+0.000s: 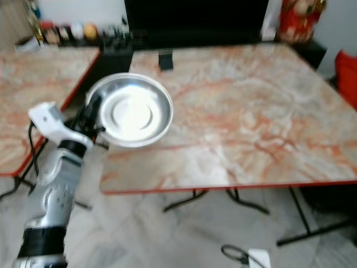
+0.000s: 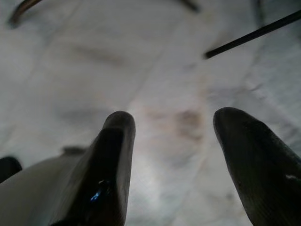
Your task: Setting the table
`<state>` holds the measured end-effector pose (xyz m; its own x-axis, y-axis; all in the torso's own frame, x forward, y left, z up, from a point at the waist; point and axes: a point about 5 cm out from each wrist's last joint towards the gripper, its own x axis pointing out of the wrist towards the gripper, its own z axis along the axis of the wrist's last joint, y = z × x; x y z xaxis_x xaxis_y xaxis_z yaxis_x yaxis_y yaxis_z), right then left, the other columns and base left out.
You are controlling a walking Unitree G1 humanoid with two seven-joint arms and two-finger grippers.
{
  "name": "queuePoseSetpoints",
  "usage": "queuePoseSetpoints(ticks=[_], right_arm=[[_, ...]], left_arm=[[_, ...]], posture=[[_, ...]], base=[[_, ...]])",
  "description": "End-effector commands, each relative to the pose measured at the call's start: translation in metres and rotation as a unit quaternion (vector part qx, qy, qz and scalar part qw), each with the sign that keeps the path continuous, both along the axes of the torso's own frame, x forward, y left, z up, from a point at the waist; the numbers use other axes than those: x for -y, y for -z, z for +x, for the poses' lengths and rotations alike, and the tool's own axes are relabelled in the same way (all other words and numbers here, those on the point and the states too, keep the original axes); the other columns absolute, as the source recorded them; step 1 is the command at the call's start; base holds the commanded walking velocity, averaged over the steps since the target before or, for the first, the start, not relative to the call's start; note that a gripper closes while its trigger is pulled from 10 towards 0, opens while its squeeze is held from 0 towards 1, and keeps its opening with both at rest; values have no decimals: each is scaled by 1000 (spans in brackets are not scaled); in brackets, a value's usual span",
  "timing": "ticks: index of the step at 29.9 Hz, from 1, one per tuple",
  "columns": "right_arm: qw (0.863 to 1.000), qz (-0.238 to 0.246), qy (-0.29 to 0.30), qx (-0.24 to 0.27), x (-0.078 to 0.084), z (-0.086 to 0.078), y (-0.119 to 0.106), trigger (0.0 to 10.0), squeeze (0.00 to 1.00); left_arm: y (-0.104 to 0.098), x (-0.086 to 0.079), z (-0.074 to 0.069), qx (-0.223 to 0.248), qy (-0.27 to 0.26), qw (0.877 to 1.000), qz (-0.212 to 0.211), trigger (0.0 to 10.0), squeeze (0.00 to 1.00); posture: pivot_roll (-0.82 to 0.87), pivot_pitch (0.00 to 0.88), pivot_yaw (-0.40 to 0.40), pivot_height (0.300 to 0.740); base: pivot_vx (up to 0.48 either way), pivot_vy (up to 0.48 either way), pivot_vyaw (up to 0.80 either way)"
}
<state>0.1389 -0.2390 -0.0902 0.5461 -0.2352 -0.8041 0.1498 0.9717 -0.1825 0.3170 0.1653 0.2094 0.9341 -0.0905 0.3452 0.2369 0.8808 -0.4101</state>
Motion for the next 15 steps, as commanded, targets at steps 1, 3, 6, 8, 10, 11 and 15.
queuePoseSetpoints(ticks=[1, 3, 6, 8, 10, 11, 15], right_arm=[[1000, 12, 3, -2, -7, -3, 3, 10000, 0], [1000, 12, 4, -2, -7, -3, 3, 10000, 0], [1000, 11, 4, -2, -7, -3, 3, 10000, 0], [1000, 11, 4, -2, -7, -3, 3, 10000, 0], [1000, 11, 4, -2, -7, -3, 3, 10000, 0], [1000, 11, 3, -2, -7, -3, 3, 10000, 0], [1000, 10, 3, -3, -7, -3, 3, 10000, 0]], left_arm=[[0, -10, -2, 2, -18, 1000, 3, 10000, 0], [1, -10, -2, 1, -18, 1000, 3, 10000, 0], [1, -10, -3, 0, -18, 1000, 5, 10000, 0], [2, -9, -3, -1, -16, 1000, 10, 10000, 0], [2, -9, -3, -2, -16, 1000, 10, 10000, 0], [3, -9, -3, -2, -16, 1000, 10, 10000, 0], [4, -8, -3, -3, -14, 1000, 12, 10000, 0]], posture=[[-59, 0, 24, 740], [-59, 0, 22, 740], [-56, 0, 20, 740], [-56, 0, 20, 740], [-57, 0, 19, 740], [-58, 0, 19, 740], [-61, 0, 21, 740]], base=[[0, -405, 0], [0, -405, 0], [0, -405, 0], [0, -403, 0], [0, -401, 0], [0, -405, 0], [0, -403, 0]])
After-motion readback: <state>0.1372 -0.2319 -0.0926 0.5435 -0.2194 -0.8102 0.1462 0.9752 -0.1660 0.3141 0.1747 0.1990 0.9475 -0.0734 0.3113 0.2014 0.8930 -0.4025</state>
